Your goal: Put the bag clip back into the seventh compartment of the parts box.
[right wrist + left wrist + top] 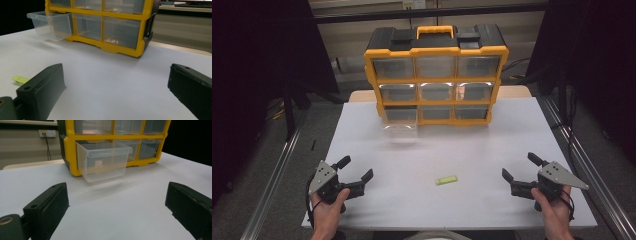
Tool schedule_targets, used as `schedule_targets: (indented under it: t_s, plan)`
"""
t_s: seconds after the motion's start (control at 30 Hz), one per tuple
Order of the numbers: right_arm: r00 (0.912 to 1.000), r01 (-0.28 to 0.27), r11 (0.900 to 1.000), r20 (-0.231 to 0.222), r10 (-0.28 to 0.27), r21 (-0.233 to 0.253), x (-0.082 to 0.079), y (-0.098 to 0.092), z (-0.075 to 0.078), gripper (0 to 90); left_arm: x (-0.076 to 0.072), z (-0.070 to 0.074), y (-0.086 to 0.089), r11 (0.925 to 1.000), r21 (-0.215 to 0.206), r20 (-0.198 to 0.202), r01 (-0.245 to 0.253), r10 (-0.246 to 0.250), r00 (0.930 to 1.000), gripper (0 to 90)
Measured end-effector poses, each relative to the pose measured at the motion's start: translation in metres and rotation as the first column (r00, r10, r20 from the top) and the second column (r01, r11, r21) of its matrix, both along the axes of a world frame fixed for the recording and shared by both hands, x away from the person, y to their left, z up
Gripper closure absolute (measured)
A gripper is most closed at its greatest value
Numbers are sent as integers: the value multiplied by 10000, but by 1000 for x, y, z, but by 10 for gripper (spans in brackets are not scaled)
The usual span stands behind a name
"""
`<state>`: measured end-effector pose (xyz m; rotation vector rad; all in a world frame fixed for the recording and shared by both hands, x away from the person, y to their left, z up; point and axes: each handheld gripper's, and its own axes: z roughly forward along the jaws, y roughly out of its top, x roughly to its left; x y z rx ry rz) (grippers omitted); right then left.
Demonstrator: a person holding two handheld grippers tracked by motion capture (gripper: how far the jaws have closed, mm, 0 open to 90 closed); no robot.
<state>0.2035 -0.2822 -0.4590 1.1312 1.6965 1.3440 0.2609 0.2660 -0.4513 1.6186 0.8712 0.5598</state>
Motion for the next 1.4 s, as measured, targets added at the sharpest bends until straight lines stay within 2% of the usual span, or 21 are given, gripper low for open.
schedule_targets:
  t_s: [0.07, 0.13, 0.3, 0.37, 0.4, 0.6, 0.7, 0.77, 0.83, 1.0, 1.03, 1.13, 1.17, 1.2, 1.27, 1.3, 1.4]
  plan:
    - [10000, -58, 10000, -36, 58, 17, 0, -1, 0, 6, 1, 0, -1, 9999, 139, -41, 8, -7, 10000, 51]
    - [10000, -81, 9999, -24, 81, 92, -1, -1, 0, 5, 2, 1, -4, 9999, 89, -33, 71, -71, 10000, 50]
    - [9999, -157, 9998, -4, 157, 116, -1, -2, -1, 4, 2, 4, -9, 9982, 324, -24, 512, -512, 9987, 50]
    - [9998, -209, 9997, -2, 209, 120, 0, -1, -1, 4, 1, 4, -11, 9977, 220, -43, 637, -636, 9980, 50]
    - [9997, -225, 9997, 10, 225, 89, 0, -1, 0, 4, 1, 5, -11, 9968, 306, -47, 740, -739, 9973, 50]
    - [9996, -274, 9996, 79, 274, 72, -2, 2, 2, 4, 0, 7, -17, 9927, 284, -342, 1175, -1165, 9926, 47]
    - [9995, -329, 9994, 28, 329, 136, -1, 2, 1, 4, 1, 6, -20, 9933, 302, -627, 1118, -1098, 9920, 48]
    - [9994, -342, 9992, -11, 343, 196, -1, 2, 0, 4, 4, 5, -23, 9896, 378, -853, 1387, -1351, 9872, 48]
    - [9993, -362, 9991, 16, 361, 234, -1, 0, 0, 4, 5, 7, -28, 9890, 419, -816, 1416, -1379, 9871, 51]
    - [9993, -363, 9989, 29, 363, 296, 1, -2, -1, 4, 4, 13, -40, 9760, 672, -767, 2072, -2020, 9764, 44]
    - [9992, -390, 9987, 0, 390, 315, 1, -2, -1, 4, 4, 13, -42, 9757, 644, -780, 2096, -2044, 9758, 41]
    - [9992, -389, 9988, -20, 390, 288, 0, 0, -1, 4, 7, 13, -49, 9681, 723, -795, 2399, -2341, 9689, 41]
    - [9992, -393, 9989, 25, 392, 250, 0, 0, -1, 4, 8, 14, -49, 9666, 930, -785, 2387, -2318, 9696, 41]
    - [9992, -408, 9989, 46, 407, 239, -1, 0, -1, 4, 8, 15, -53, 9667, 951, -787, 2375, -2305, 9699, 41]
    - [9993, -380, 9990, 4, 380, 228, -2, 0, -1, 4, 11, 16, -58, 9590, 1025, -794, 2642, -2569, 9632, 41]
    - [9993, -371, 9990, -4, 371, 231, -2, -1, -1, 4, 11, 17, -60, 9584, 1065, -767, 2648, -2576, 9632, 41]
    - [9996, -284, 9992, -49, 286, 266, -3, -2, -1, 4, 14, 17, -70, 9501, 1251, -877, 2859, -2765, 9570, 39]
